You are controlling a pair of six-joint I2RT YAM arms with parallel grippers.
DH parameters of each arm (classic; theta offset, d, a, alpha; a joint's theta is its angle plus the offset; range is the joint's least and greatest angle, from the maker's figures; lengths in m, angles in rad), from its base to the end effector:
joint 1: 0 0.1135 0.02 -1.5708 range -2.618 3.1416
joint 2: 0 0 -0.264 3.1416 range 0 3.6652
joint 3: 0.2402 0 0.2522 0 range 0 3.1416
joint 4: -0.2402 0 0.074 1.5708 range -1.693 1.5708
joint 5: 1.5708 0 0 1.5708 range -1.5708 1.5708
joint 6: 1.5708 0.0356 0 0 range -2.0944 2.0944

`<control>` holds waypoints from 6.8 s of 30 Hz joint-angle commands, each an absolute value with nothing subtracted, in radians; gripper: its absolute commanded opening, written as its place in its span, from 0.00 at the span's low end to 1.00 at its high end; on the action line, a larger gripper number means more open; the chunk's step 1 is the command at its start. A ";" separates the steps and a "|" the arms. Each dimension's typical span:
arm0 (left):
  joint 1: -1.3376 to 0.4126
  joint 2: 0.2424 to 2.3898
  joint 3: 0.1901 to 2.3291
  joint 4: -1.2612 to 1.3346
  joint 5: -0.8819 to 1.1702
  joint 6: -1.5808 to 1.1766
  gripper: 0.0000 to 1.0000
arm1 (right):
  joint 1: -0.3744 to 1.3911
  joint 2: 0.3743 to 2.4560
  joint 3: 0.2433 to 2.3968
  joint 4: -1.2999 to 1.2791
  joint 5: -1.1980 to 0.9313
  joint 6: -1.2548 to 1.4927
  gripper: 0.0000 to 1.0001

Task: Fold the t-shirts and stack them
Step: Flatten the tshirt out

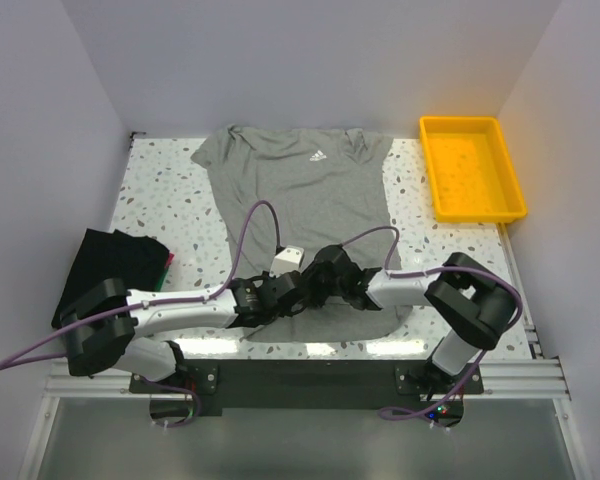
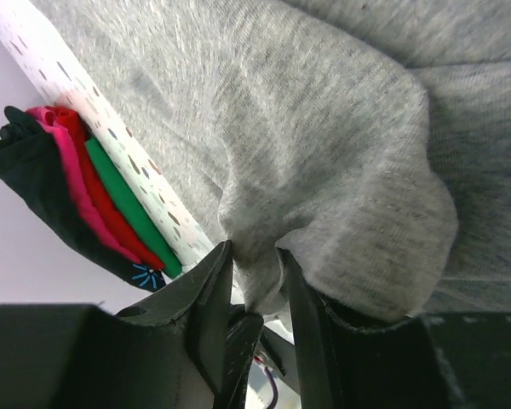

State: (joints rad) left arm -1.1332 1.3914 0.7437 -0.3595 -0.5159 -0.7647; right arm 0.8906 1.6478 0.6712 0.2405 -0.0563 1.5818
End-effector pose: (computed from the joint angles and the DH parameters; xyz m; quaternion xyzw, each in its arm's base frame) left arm 0.1263 -0.2285 0.1846 0.1004 0.9261 -0.0758 0.3558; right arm 0.1924 0.2410 0.1338 0.2988 0.8636 0.3912 0.1088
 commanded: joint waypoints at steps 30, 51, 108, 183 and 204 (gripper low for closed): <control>-1.131 1.344 0.718 -0.324 -0.560 -0.724 0.36 | 0.902 1.640 0.839 0.049 -0.043 1.445 0.00; -1.144 1.424 0.735 -0.296 -0.587 -0.716 0.28 | 0.900 1.641 0.841 0.044 -0.045 1.448 0.00; -0.951 0.652 0.891 -1.316 -1.031 -1.434 0.00 | 0.770 1.143 0.819 -0.818 0.475 0.838 0.36; -0.953 0.664 1.085 -1.316 -1.167 -1.289 0.00 | 0.959 1.531 0.914 -0.571 0.370 0.535 0.41; -0.953 0.638 1.100 -1.315 -1.172 -1.247 0.00 | 0.943 1.612 0.878 -0.449 0.328 0.538 0.39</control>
